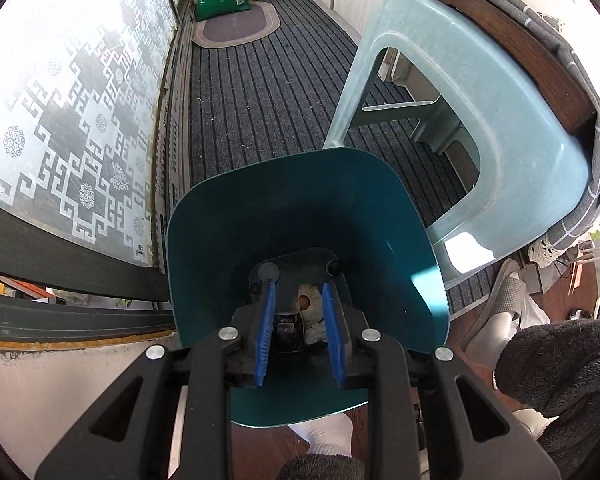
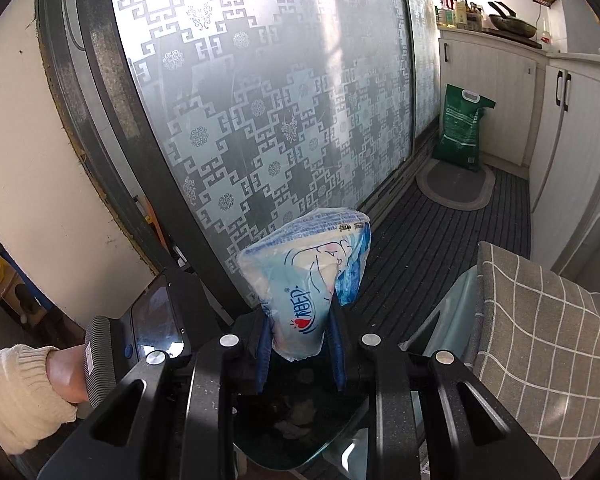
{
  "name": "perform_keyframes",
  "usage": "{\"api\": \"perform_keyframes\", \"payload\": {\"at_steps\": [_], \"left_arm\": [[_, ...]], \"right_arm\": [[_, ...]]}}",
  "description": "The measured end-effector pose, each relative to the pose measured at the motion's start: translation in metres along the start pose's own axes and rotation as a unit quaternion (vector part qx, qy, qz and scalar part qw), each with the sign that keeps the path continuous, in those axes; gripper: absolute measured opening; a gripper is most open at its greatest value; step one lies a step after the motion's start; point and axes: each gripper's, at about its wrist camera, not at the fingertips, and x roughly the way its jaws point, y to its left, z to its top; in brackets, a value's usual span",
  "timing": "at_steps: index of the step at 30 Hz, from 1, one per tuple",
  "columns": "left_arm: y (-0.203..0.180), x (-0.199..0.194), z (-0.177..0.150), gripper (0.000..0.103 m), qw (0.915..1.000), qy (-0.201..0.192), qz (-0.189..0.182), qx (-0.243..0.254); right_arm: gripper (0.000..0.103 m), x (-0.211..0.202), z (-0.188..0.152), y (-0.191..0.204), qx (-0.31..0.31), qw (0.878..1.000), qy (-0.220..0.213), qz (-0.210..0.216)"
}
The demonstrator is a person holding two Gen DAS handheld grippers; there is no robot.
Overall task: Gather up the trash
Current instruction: 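Lower the wipe pack into the teal bin and open the right gripper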
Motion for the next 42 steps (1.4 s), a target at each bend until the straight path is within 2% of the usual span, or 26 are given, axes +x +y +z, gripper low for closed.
{"api": "perform_keyframes", "payload": {"at_steps": [7,12,20,29,39,42], "left_arm": [[0.014,-0.015,0.0,0.026,0.9996,-0.023,0.003,-0.018],[0.031,-0.04,0.003,0.023,0.9961,-0.069,0.01,-0.054],[0.05,-0.089,0.006,0.021,0.9836,-0.151,0.014,-0.097],[0.047,-0.136,0.006,0.02,0.9653,-0.235,0.011,-0.113],[0.046,-0.161,0.006,0.02,0.955,-0.273,0.007,-0.116],[0.046,-0.166,0.005,0.02,0.9529,-0.28,0.005,-0.117]], "right_arm": [[0.024,0.027,-0.01,0.004,-0.004,0.999,0.037,-0.001],[0.024,0.049,-0.019,0.008,-0.007,0.998,0.064,0.001],[0.025,0.079,-0.035,0.018,-0.014,0.994,0.104,0.007],[0.025,0.117,-0.061,0.022,-0.023,0.986,0.167,0.003],[0.029,0.144,-0.09,0.025,-0.029,0.975,0.22,0.007],[0.038,0.152,-0.096,0.026,-0.031,0.972,0.234,0.005]]}}
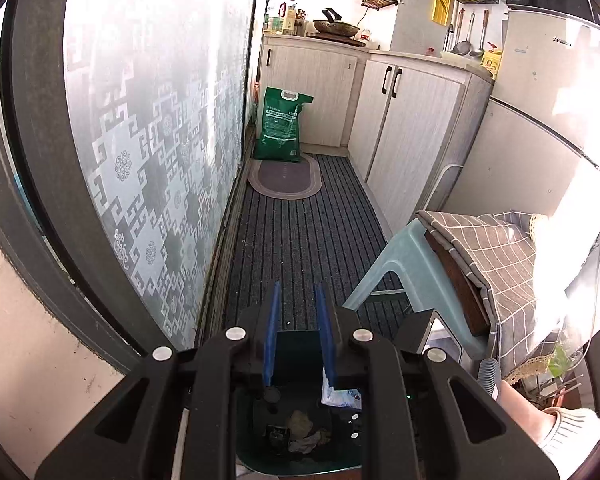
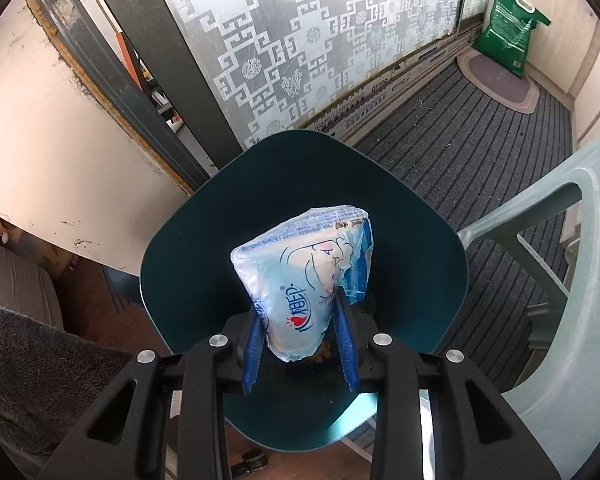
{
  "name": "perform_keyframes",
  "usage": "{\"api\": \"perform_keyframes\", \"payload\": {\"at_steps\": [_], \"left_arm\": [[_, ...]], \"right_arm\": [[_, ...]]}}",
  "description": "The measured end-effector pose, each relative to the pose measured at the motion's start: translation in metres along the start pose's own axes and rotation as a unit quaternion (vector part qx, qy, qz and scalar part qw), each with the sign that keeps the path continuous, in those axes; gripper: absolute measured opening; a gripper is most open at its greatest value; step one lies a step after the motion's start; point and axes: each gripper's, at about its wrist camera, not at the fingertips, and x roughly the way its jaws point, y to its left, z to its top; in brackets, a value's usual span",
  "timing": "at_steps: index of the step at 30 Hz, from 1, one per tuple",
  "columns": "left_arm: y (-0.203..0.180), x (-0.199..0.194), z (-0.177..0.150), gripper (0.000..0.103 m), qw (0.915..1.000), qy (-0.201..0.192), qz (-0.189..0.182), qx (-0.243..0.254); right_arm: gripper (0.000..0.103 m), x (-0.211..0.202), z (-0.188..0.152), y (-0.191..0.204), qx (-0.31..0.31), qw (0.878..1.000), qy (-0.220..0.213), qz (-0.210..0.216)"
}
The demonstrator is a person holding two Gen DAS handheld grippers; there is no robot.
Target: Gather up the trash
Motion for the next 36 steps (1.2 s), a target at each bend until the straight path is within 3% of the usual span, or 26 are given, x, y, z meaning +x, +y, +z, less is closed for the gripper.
{"api": "perform_keyframes", "payload": {"at_steps": [2,9,22,31,36], "left_arm": [[0.0,-0.002,0.0,0.02,1.0,-0.004,-0.002,-0.001],[-0.004,-0.015,0.003,0.02,0.9997,-0.024,-0.002,-0.003],[-0.018,-0.062,0.007,0.028,0.997,-0.078,-0.003,0.0],[-0.031,-0.063,0.0,0.045,0.9969,-0.075,0.022,0.011],[-0.038,-0.064,-0.011,0.06,0.9968,-0.071,0.034,0.016]], "right_arm": [[0.047,0.005,-0.003,0.0,0.002,1.0,0.009,-0.003],[0.048,-0.002,-0.003,0.004,0.004,1.0,-0.008,-0.003],[0.048,-0.106,0.001,0.02,0.011,0.987,-0.162,-0.01],[0.047,-0.185,-0.018,0.014,0.026,0.967,-0.25,-0.04],[0.062,-0.222,-0.039,0.003,0.037,0.956,-0.283,-0.07]]}}
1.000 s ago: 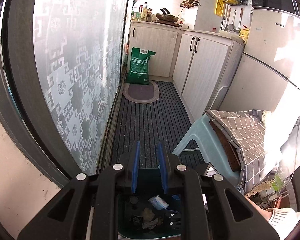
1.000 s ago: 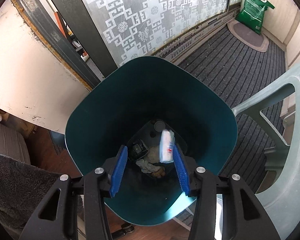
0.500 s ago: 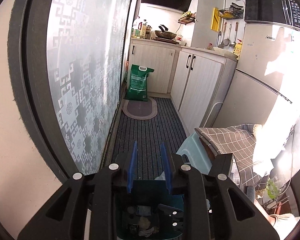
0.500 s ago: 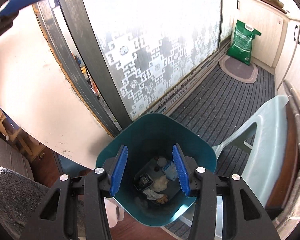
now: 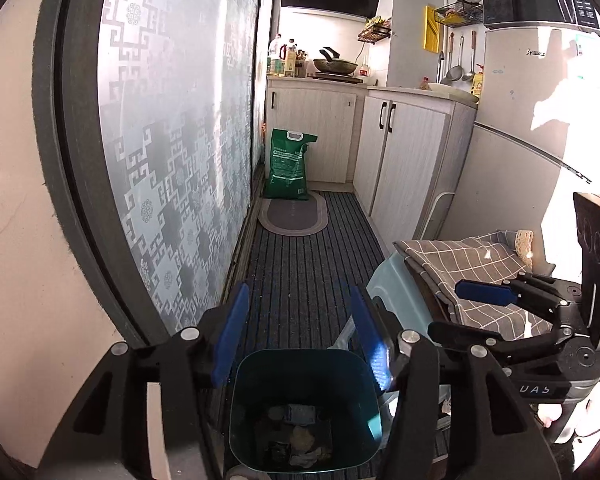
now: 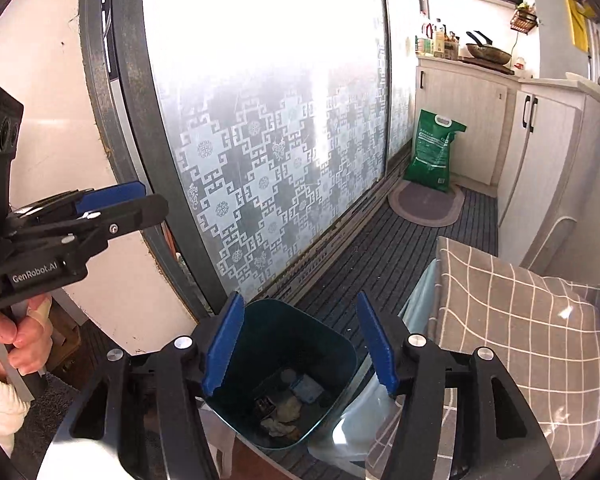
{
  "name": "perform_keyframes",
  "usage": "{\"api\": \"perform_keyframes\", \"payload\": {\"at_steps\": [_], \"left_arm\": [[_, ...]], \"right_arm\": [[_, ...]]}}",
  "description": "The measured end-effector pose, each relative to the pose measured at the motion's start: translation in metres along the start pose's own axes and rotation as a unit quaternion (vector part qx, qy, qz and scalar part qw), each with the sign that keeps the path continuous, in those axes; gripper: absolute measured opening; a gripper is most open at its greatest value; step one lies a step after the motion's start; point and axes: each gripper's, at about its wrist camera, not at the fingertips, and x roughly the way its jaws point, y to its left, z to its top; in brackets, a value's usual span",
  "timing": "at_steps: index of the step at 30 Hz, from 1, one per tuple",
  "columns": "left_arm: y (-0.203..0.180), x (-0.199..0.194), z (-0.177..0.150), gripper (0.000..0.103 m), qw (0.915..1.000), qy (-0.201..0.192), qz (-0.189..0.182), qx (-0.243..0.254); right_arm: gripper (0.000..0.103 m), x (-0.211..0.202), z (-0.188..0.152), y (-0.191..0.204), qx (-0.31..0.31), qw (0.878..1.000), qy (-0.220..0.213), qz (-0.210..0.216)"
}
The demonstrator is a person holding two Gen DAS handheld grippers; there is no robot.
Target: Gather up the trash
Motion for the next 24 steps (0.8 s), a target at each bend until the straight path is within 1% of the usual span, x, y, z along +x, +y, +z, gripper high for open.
{"api": "perform_keyframes", "payload": {"at_steps": [1,2,3,5,6,8,9,10,13,15,17,24], "left_arm": [[-0.002,-0.001,-0.002,0.062,1.0,0.001,0.0,0.0],[-0.004,-0.002,-0.005,0.067,1.0,0.002,0.001,0.001],[-0.006,-0.002,-0.006,0.071,1.0,0.002,0.003,0.003],[-0.011,-0.004,-0.01,0.073,0.9999,0.002,0.004,0.01],[-0.014,-0.004,-0.012,0.077,0.9999,0.002,0.005,0.012],[-0.018,-0.005,-0.015,0.082,0.9999,0.0,0.006,0.016],[-0.021,-0.006,-0.017,0.087,0.9998,0.0,0.01,0.02],[-0.024,-0.007,-0.02,0.09,0.9995,-0.002,0.017,0.026],[-0.032,-0.01,-0.026,0.096,0.9993,-0.004,0.019,0.032],[-0.034,-0.01,-0.03,0.099,0.9994,-0.003,0.017,0.028],[-0.036,-0.01,-0.035,0.1,0.9994,0.001,0.023,0.026],[-0.049,-0.011,-0.045,0.1,0.9989,0.009,0.035,0.031]], "right_arm": [[0.066,-0.008,0.0,-0.004,0.001,1.0,-0.006,-0.007],[0.068,-0.016,-0.002,-0.007,0.002,1.0,-0.011,-0.015],[0.069,-0.023,-0.003,-0.011,0.005,1.0,-0.015,-0.021],[0.075,-0.038,-0.007,-0.019,0.012,0.999,-0.024,-0.037],[0.077,-0.045,-0.01,-0.022,0.015,0.998,-0.027,-0.046],[0.084,-0.059,-0.015,-0.03,0.02,0.998,-0.033,-0.058],[0.085,-0.066,-0.017,-0.033,0.023,0.997,-0.036,-0.063],[0.089,-0.073,-0.022,-0.037,0.028,0.997,-0.039,-0.068],[0.093,-0.089,-0.036,-0.048,0.043,0.995,-0.04,-0.077],[0.096,-0.096,-0.046,-0.054,0.051,0.994,-0.039,-0.086],[0.099,-0.102,-0.057,-0.057,0.056,0.993,-0.036,-0.094],[0.099,-0.115,-0.078,-0.054,0.052,0.993,-0.027,-0.099]]}}
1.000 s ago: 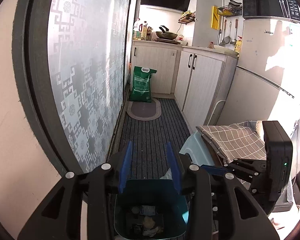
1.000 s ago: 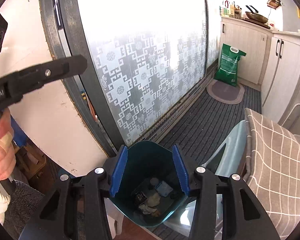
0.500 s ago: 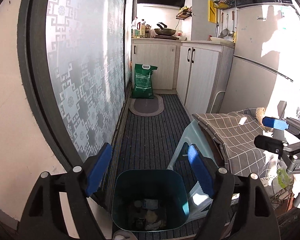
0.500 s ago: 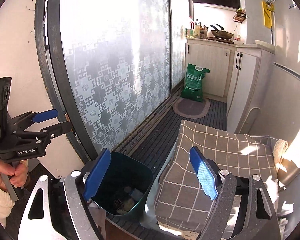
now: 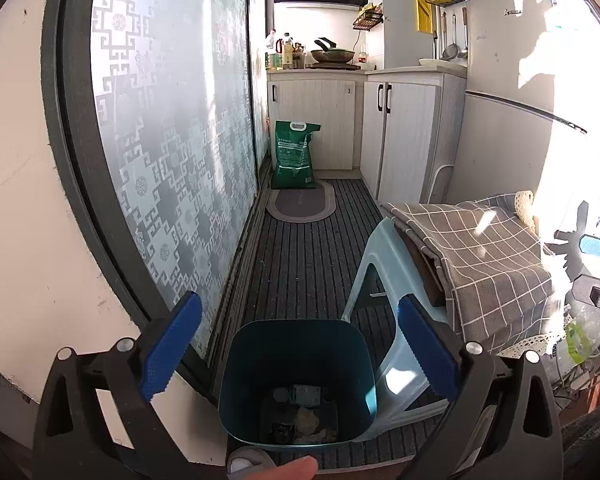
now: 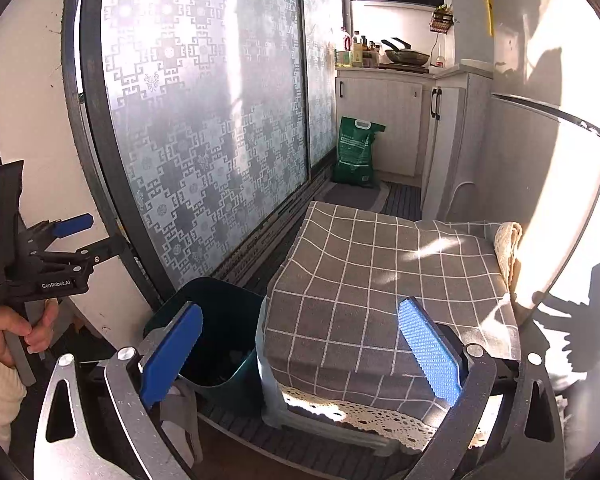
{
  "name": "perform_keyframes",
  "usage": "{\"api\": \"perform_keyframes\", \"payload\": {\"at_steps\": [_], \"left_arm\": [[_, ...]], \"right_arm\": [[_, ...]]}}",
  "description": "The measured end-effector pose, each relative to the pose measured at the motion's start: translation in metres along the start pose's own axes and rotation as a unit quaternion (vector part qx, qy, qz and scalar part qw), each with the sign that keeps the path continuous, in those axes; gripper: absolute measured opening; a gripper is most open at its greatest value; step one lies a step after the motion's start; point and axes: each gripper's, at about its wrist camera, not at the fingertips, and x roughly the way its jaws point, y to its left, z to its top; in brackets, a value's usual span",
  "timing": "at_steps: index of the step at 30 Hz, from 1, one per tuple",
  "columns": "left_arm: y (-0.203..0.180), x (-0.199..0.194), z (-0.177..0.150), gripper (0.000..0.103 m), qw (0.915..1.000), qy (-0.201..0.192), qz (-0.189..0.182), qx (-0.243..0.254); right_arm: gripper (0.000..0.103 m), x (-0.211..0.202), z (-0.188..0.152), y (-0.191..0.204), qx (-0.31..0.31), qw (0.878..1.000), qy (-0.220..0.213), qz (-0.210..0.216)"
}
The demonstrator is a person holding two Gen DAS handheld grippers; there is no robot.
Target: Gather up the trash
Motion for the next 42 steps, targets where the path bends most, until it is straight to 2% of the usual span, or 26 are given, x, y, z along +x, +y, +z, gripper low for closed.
{"api": "perform_keyframes", "payload": {"at_steps": [10,17,42], "left_arm": [[-0.001,-0.0024,-0.0061,0.1,0.9997,0.011,-0.002,-0.023],[-0.0052,-0.0061,-0.0052,0.1,0.9998,0.003,-0.007,-0.018],[-0.007,-0.004,-0.0086,0.1,0.9997,0.015,-0.005,-0.019]], "right_arm": [[0.099,-0.0084,-0.0089,0.0058,0.005,1.0,-0.002,0.009],[0.099,-0.0059,-0.009,0.0075,0.001,1.0,0.001,0.013],[0.099,-0.0007,-0.0103,0.007,0.001,1.0,0.006,0.012]]}}
